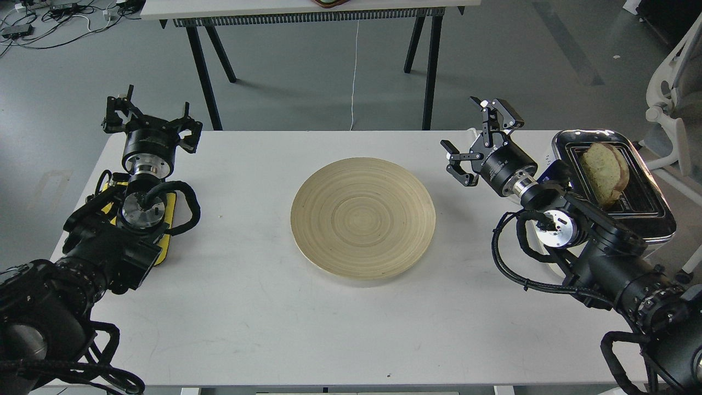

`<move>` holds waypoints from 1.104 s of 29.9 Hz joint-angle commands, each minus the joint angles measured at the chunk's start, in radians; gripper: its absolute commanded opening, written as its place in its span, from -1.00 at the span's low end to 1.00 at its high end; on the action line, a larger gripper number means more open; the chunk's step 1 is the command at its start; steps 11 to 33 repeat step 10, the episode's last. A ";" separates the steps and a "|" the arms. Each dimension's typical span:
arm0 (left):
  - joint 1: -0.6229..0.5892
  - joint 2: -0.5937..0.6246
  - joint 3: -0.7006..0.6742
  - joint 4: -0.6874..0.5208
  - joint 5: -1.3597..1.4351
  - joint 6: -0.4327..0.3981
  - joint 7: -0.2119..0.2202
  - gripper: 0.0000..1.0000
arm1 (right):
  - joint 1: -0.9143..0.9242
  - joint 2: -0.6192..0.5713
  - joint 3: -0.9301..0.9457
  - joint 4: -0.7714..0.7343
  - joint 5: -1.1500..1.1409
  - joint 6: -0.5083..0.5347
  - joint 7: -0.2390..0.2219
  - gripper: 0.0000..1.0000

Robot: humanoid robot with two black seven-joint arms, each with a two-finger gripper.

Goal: Put bread in toaster with right arm

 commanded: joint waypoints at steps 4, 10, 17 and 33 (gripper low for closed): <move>0.000 0.000 0.000 0.000 0.000 0.000 0.000 1.00 | 0.000 0.020 0.001 -0.043 0.002 0.000 0.025 1.00; 0.000 0.000 0.000 0.000 0.000 0.000 0.000 1.00 | 0.000 0.020 0.005 -0.049 0.002 0.000 0.034 1.00; 0.000 0.000 0.000 0.000 0.000 0.000 0.000 1.00 | 0.000 0.020 0.005 -0.049 0.002 0.000 0.034 1.00; 0.000 0.000 0.000 0.000 0.000 0.000 0.000 1.00 | 0.000 0.020 0.005 -0.049 0.002 0.000 0.034 1.00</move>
